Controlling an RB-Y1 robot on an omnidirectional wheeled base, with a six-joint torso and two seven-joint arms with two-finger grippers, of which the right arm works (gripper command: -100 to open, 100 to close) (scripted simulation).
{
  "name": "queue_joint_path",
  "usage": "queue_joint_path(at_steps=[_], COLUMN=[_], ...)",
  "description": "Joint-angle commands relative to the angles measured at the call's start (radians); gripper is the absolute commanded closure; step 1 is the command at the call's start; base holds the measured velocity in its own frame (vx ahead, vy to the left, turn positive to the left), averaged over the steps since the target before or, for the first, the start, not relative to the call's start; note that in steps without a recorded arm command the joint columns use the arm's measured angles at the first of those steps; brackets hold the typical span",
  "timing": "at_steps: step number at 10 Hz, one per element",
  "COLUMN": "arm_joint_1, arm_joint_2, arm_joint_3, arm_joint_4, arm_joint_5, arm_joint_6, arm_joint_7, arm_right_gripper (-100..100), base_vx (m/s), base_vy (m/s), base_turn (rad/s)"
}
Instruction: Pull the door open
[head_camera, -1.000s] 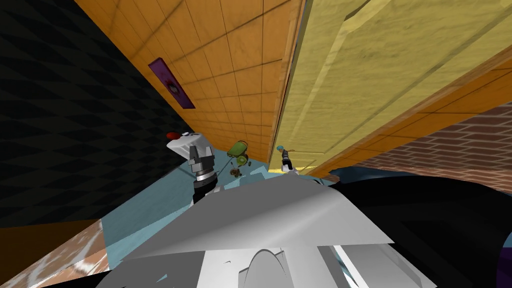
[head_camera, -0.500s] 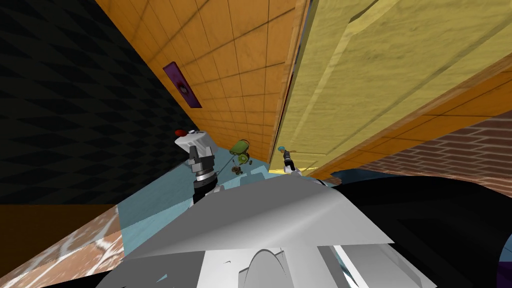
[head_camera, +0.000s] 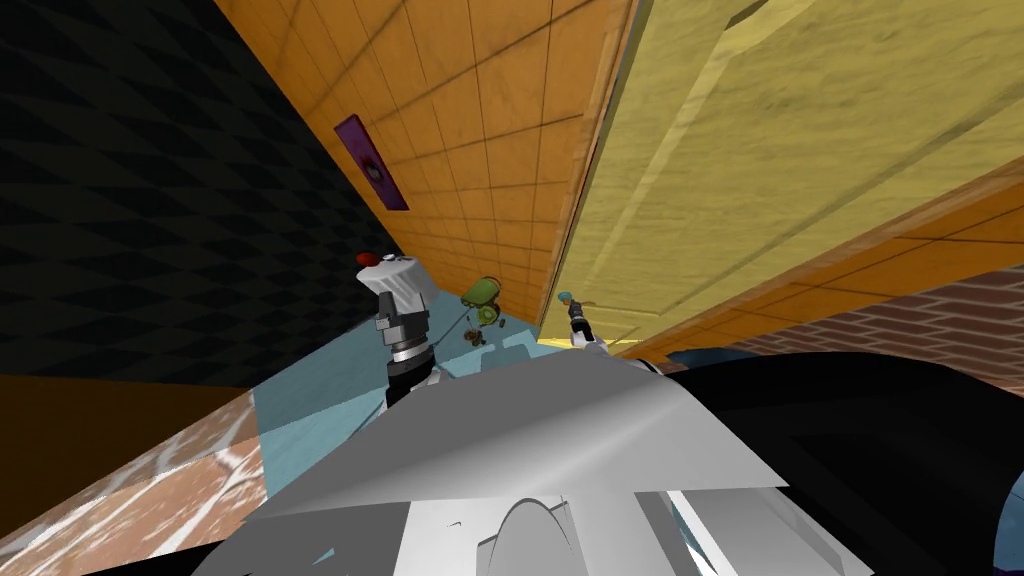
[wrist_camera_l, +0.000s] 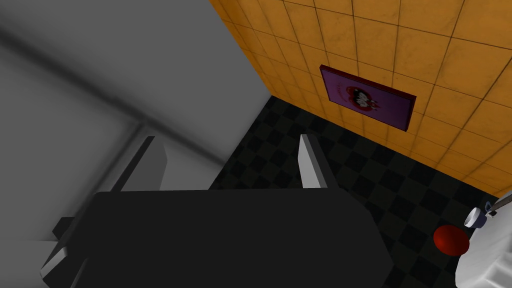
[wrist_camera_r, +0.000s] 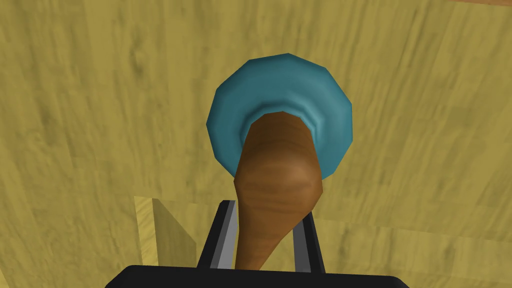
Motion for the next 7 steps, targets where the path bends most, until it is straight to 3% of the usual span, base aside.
queue_joint_path(at_steps=[1, 7], arm_joint_1=[0.005, 0.026], arm_joint_2=[0.004, -0.006], arm_joint_3=[0.009, 0.039], arm_joint_4=[-0.004, -0.035], arm_joint_5=[0.004, 0.018], arm_joint_6=[0.001, 0.001], arm_joint_7=[-0.004, -0.034], arm_right_gripper=[100, 100], base_vx=[-0.234, -0.267], base_vy=[-0.071, -0.057], base_turn=[0.158, 0.193])
